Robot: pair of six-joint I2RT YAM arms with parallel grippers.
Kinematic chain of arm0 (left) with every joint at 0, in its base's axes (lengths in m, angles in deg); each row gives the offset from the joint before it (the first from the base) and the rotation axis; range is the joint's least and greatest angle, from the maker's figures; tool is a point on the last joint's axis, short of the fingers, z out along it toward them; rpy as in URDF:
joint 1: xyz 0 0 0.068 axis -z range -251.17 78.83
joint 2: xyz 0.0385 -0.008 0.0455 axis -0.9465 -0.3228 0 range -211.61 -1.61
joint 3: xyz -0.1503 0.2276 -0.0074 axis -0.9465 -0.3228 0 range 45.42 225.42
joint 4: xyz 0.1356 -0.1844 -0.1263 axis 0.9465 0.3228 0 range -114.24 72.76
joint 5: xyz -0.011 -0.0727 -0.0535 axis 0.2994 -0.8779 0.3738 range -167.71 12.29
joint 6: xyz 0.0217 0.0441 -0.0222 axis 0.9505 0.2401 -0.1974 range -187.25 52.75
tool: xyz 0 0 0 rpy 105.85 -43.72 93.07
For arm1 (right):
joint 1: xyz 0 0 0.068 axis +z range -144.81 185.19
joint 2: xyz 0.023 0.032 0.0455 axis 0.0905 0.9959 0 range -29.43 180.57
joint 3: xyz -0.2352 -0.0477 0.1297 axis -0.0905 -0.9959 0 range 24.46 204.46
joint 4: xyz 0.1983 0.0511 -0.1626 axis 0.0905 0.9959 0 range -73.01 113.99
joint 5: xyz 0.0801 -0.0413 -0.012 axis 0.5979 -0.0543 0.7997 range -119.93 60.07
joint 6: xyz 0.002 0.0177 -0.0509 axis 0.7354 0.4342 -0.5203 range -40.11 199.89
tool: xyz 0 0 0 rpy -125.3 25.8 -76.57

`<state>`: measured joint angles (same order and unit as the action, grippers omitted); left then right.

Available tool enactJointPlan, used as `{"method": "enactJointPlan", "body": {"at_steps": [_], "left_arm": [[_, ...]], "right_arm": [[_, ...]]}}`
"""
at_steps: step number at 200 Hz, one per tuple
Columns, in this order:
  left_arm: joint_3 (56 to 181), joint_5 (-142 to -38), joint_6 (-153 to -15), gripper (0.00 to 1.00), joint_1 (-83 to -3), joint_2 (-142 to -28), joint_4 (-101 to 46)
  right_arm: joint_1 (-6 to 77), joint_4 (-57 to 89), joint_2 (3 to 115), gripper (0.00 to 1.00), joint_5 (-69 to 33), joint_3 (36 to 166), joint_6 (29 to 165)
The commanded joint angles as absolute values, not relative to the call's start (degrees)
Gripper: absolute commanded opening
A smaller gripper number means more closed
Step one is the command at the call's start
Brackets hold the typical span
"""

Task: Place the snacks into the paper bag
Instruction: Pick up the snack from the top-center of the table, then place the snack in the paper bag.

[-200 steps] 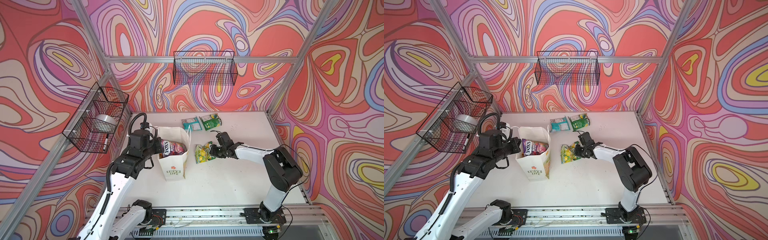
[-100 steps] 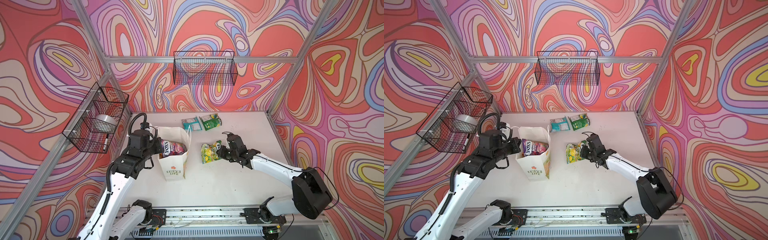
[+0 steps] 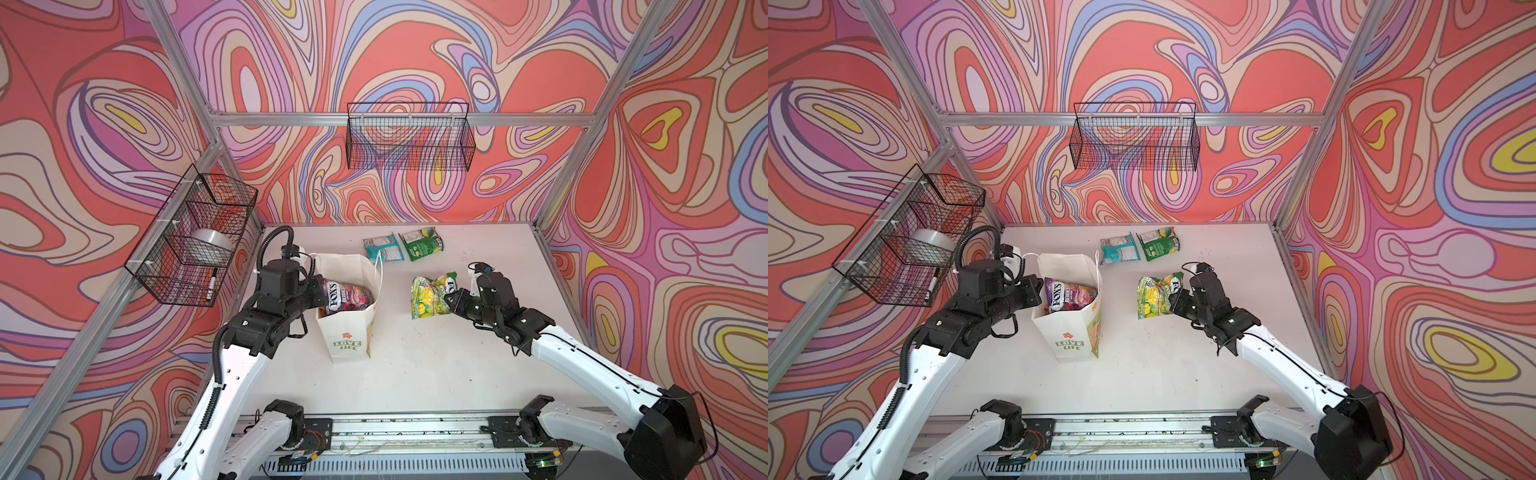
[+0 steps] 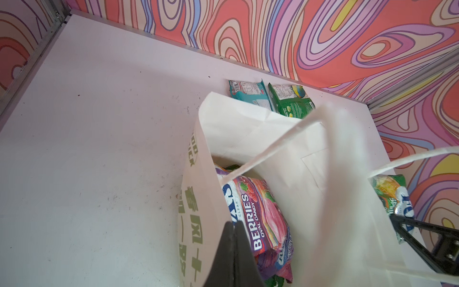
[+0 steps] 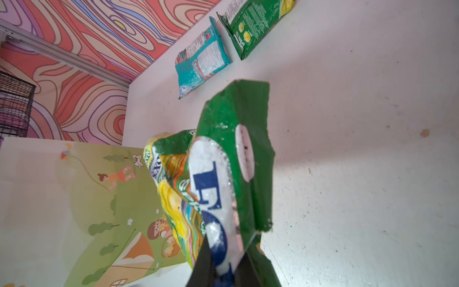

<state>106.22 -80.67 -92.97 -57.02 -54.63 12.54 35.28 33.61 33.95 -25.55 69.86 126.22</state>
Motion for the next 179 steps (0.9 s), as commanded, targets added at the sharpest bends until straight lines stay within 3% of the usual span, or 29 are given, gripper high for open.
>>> {"method": "enactJointPlan", "body": {"at_steps": [1, 93, 179], "left_arm": [[107.28, -82.06, -92.72, 0.00, -57.29, -54.08, 11.43], [107.28, -82.82, -92.65, 0.00, -57.29, -53.99, 11.27], [107.25, -82.85, -92.47, 0.00, -57.29, -54.07, 11.19]], "right_arm": [[35.52, 35.36, 30.66, 0.00, -27.44, 73.53, 126.27], [37.18, 41.33, 29.18, 0.00, -26.35, 91.09, 121.35], [49.92, 43.86, 44.25, 0.00, -28.46, 115.90, 112.84]]}}
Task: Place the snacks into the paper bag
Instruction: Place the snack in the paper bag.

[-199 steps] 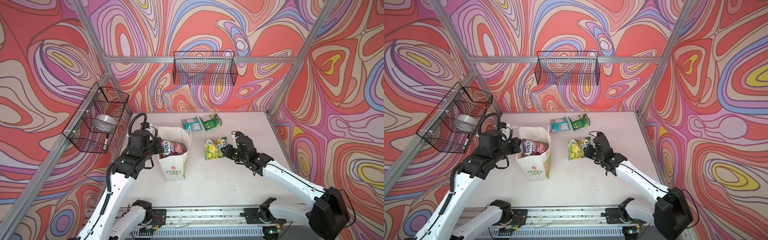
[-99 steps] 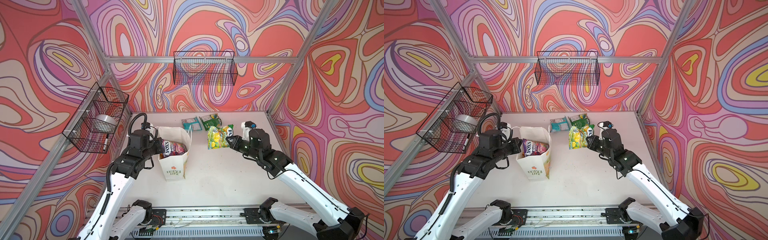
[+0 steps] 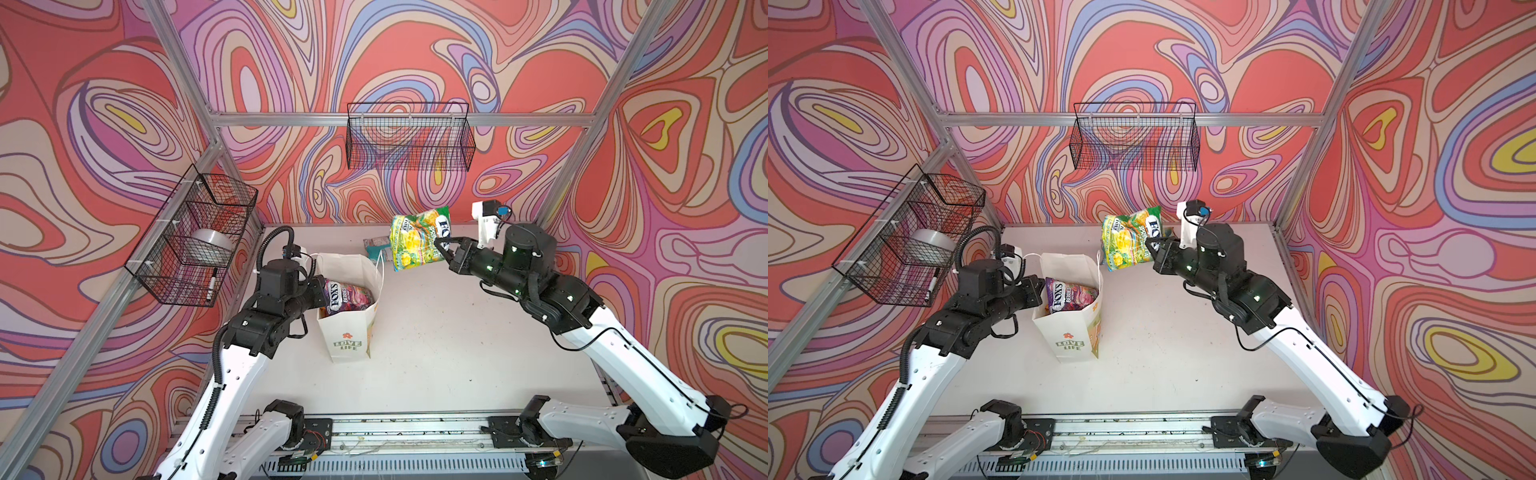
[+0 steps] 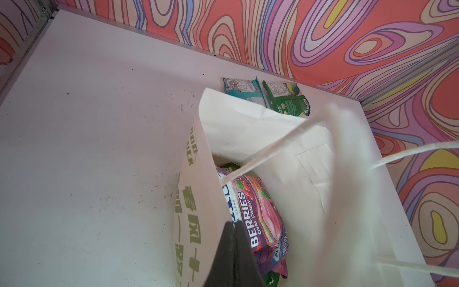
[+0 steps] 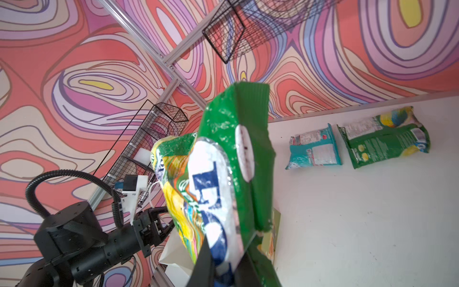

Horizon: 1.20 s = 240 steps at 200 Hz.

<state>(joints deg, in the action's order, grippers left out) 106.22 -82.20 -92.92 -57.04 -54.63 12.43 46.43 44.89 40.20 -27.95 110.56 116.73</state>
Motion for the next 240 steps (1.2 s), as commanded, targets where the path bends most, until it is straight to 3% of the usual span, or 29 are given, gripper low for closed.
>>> {"method": "enactJointPlan", "body": {"at_steps": [1, 49, 98, 240], "left_arm": [[107.23, -82.88, -92.43, 0.00, -57.29, -54.08, 11.19], [107.25, -83.27, -92.32, 0.00, -57.28, -54.17, 11.12], [107.21, -83.64, -92.39, 0.00, -57.33, -54.15, 11.09], [107.24, -83.57, -92.39, 0.00, -57.28, -54.04, 11.10]], "right_arm": [[50.19, 43.87, 44.54, 0.00, -28.49, 116.28, 112.80], [57.29, 45.91, 54.61, 0.00, -30.70, 125.31, 108.47], [59.41, 49.56, 62.27, 0.00, -31.40, 129.35, 106.80], [61.78, 61.33, 71.73, 0.00, -39.22, 136.62, 102.67]]}}
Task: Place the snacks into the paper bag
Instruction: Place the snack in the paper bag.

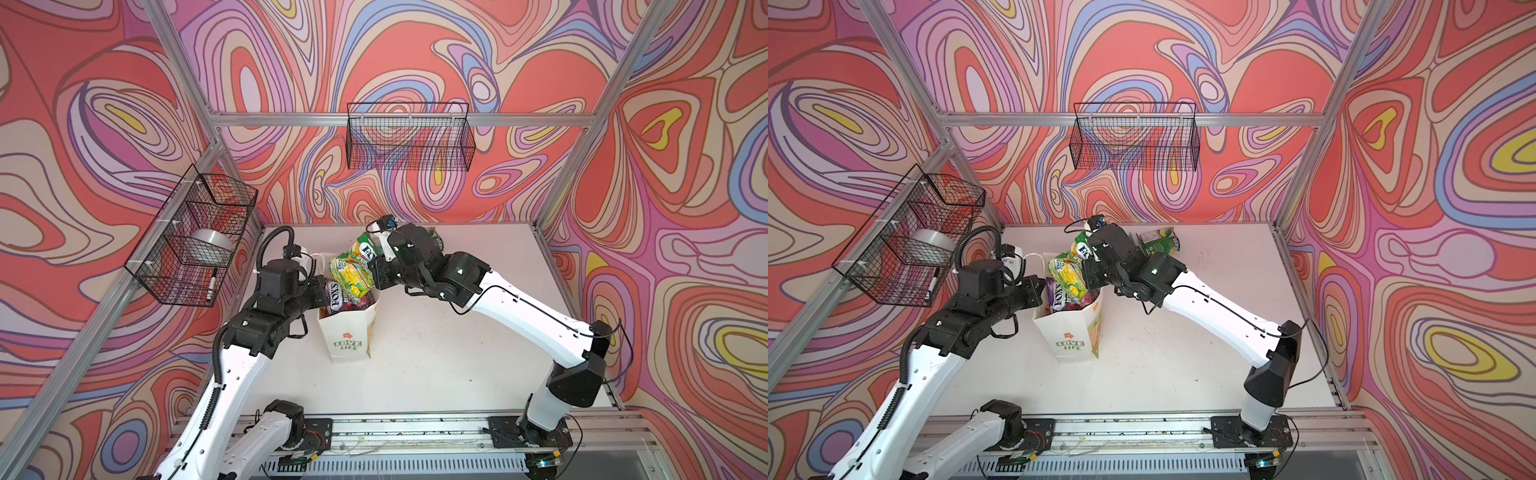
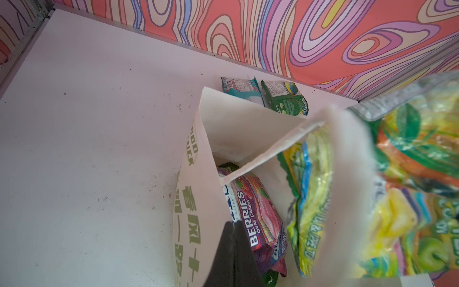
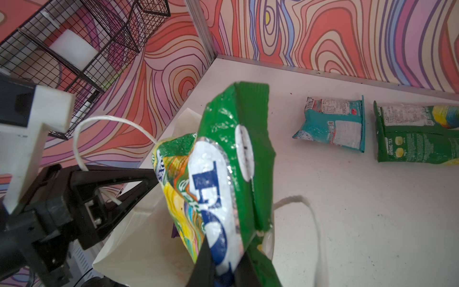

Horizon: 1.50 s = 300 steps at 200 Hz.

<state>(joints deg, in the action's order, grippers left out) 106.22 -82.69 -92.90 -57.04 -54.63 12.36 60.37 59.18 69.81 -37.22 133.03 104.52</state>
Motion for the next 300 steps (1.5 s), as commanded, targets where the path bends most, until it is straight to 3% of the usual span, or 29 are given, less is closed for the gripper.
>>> {"method": "enactJointPlan", "body": {"at_steps": [1, 88, 179, 195, 215, 251, 300], "left_arm": [[107.27, -83.54, -92.39, 0.00, -57.28, -54.02, 11.10], [107.26, -83.60, -92.28, 0.00, -57.28, -54.12, 11.07], [107.21, -83.51, -92.23, 0.00, -57.28, -54.08, 11.10], [107.21, -83.43, -92.26, 0.00, -57.33, -54.17, 11.15], [107.21, -83.29, -92.25, 0.00, -57.28, -54.26, 11.10], [107.29, -83.27, -92.29, 0.00, -57.28, -54.26, 11.19], [107.34, -83.51, -92.30, 0.00, -57.28, -54.25, 11.09]], "right_arm": [[61.83, 61.44, 71.73, 0.00, -39.28, 136.74, 102.62], [66.13, 70.95, 82.10, 0.00, -46.75, 145.60, 99.89], [66.74, 75.34, 86.37, 0.00, -45.19, 147.45, 98.30], [66.72, 76.04, 88.37, 0.04, -44.86, 148.52, 98.04], [66.72, 75.64, 89.74, 0.17, -44.26, 148.86, 97.28], [66.76, 76.76, 91.17, 0.47, -43.61, 152.69, 96.85], [66.72, 71.89, 85.22, 0.62, -45.25, 151.12, 96.24]]}}
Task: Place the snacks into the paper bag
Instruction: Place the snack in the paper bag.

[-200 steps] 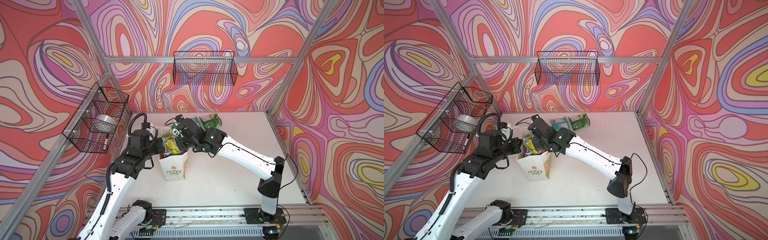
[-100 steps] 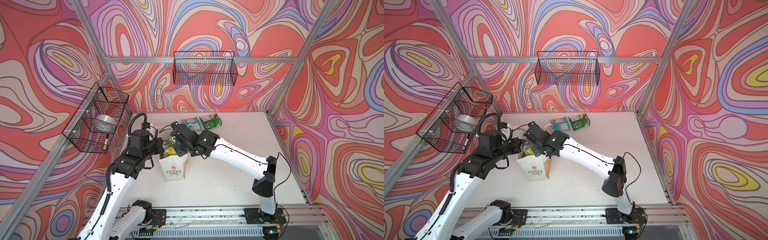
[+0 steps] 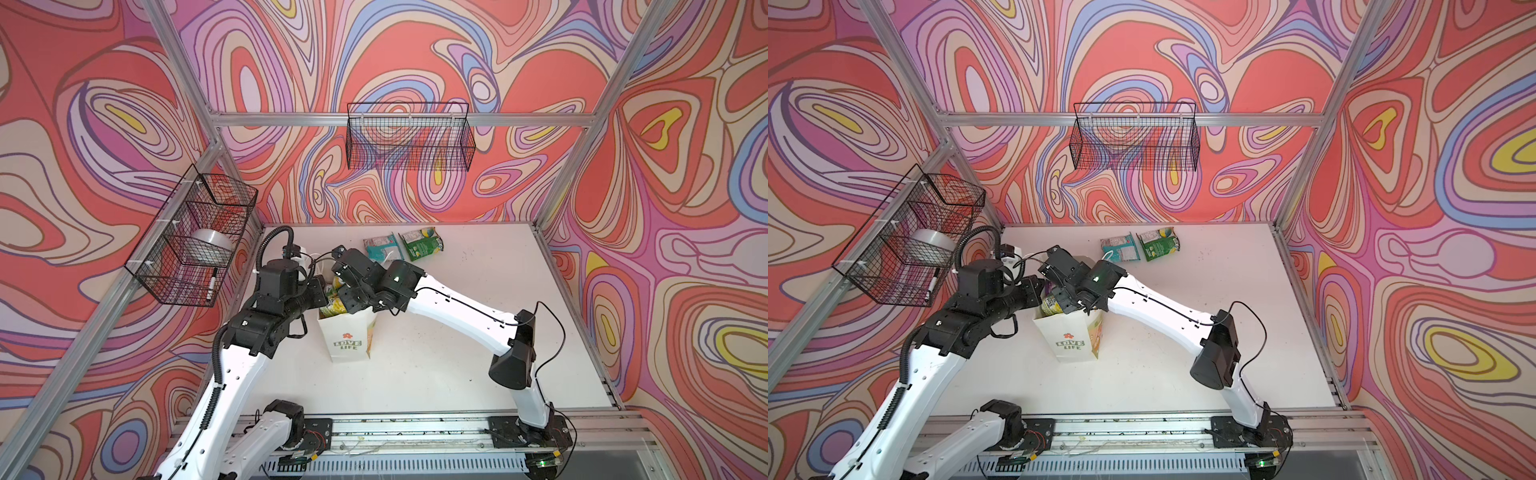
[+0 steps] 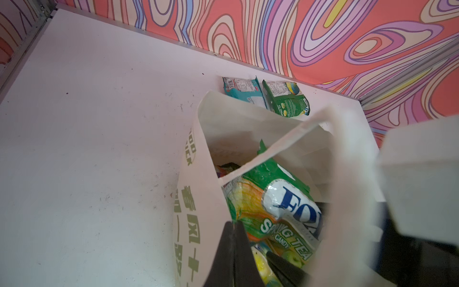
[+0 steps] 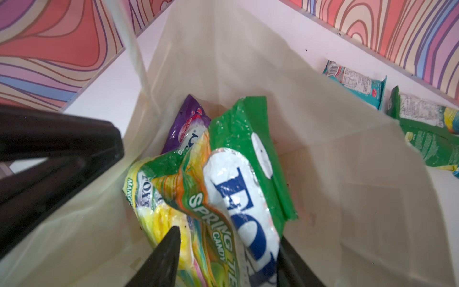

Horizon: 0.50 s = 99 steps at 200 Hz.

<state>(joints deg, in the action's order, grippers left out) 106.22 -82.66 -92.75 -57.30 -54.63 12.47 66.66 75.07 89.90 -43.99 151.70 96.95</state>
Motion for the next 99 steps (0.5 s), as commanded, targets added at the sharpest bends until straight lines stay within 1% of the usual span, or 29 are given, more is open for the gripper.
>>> {"method": "enactJointPlan", "body": {"at_steps": [1, 14, 38, 52, 75, 99], "left_arm": [[107.27, -83.51, -92.30, 0.00, -57.28, -54.25, 11.09], [107.28, -83.51, -92.29, 0.00, -57.34, -54.25, 11.10], [107.23, -83.40, -92.23, 0.00, -57.30, -54.31, 11.10], [107.21, -83.42, -92.28, 0.00, -57.28, -54.33, 11.09], [107.25, -83.17, -92.30, 0.00, -57.29, -54.30, 11.14], [107.29, -83.17, -92.26, 0.00, -57.30, -54.32, 11.23]], "right_arm": [[66.72, 71.82, 85.11, 0.62, -45.37, 151.11, 96.20], [66.70, 70.94, 83.88, 0.65, -46.48, 151.11, 96.08], [66.72, 68.83, 81.31, 0.66, -47.93, 150.55, 95.85], [66.72, 67.14, 79.57, 0.73, -47.86, 149.56, 95.29], [66.72, 66.19, 76.71, 0.81, -47.83, 149.56, 94.41], [66.72, 62.87, 70.65, 0.92, -50.25, 145.80, 93.95]]}}
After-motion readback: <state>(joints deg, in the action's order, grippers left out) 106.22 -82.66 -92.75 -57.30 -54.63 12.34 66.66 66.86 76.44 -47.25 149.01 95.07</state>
